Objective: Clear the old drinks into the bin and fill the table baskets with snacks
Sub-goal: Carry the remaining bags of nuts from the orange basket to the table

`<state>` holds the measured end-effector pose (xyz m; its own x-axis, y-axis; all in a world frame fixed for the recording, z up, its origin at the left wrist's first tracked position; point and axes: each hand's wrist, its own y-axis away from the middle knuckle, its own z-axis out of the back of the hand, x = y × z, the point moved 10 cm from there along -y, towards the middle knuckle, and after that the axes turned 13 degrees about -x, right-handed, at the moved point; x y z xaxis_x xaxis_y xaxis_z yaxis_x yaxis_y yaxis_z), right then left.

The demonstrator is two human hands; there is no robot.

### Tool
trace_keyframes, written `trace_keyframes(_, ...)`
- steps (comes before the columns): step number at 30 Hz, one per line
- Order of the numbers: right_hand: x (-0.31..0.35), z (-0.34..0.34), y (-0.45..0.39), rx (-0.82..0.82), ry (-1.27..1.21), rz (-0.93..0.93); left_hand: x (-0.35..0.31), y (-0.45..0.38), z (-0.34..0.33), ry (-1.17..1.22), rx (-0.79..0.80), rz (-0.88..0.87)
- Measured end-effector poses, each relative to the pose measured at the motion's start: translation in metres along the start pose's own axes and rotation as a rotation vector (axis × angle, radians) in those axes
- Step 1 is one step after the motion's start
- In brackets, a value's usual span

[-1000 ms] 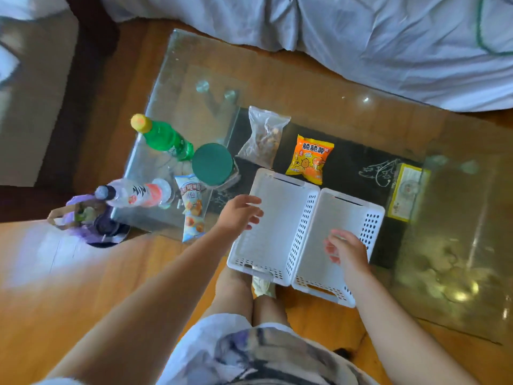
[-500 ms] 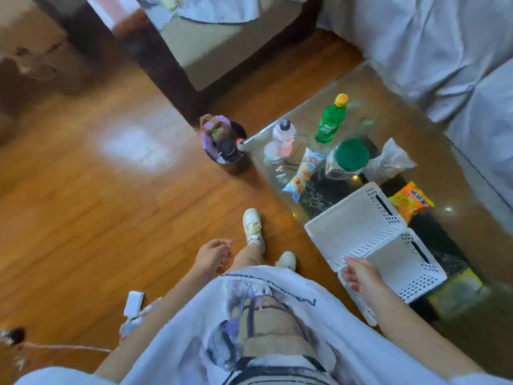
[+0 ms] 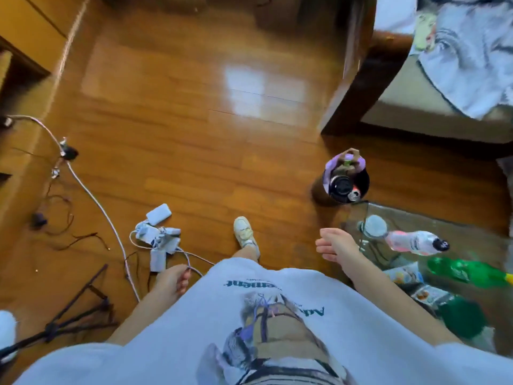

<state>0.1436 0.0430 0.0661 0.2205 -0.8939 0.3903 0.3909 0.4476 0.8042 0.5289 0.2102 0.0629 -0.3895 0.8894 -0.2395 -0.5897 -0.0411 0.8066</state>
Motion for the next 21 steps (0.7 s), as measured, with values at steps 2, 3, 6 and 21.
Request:
trace_keyframes(2,0.035,-0.024,-0.002,0.021,0.009,0.034,-0.016,-0.013,0.007,0.049,-0.004,0.059)
trace_keyframes(3,0.049,-0.034,-0.002,0.027,0.011,0.035,-0.027,-0.016,0.008,0.054,0.006,0.082)
trace_keyframes(6,0.080,-0.058,-0.004,0.042,0.019,0.028,-0.070,-0.028,0.002,0.026,0.023,0.099)
trace_keyframes(21,0.221,-0.095,-0.088,-0.084,0.073,-0.199,-0.338,-0.021,-0.108,0.010,0.226,-0.153)
